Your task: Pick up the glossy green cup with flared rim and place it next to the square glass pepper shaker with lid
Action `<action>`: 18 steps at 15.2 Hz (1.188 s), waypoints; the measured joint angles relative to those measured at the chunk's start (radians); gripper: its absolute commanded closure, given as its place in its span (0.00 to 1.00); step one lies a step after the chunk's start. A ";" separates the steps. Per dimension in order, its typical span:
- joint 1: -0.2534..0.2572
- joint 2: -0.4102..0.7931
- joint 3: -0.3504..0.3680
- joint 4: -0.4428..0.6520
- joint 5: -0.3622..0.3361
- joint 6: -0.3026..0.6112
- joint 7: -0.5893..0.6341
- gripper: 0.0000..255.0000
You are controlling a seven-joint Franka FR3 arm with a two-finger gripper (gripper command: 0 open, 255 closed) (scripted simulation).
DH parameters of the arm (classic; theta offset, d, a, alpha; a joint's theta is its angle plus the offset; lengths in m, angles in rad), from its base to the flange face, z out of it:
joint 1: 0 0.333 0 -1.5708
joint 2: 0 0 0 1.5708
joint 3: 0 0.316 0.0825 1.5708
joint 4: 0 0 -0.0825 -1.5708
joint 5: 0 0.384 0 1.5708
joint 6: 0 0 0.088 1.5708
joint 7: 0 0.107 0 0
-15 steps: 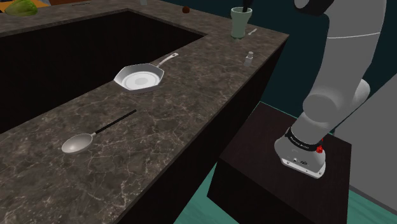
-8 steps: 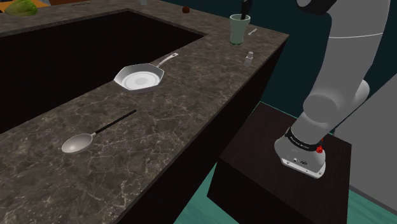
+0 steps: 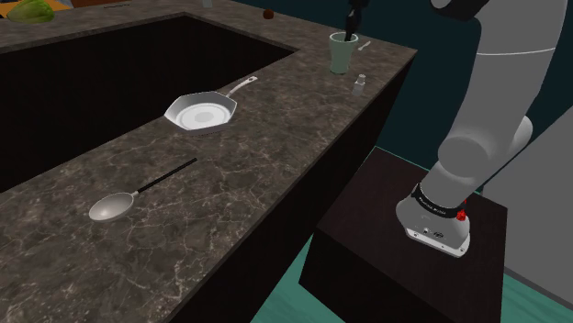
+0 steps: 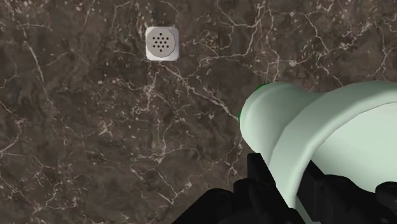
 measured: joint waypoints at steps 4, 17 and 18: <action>0.005 -0.006 0.001 -0.061 -0.001 0.054 -0.006 1.00; 0.011 0.018 0.007 -0.203 0.013 0.218 -0.031 1.00; 0.012 0.020 0.007 -0.215 0.014 0.231 -0.032 1.00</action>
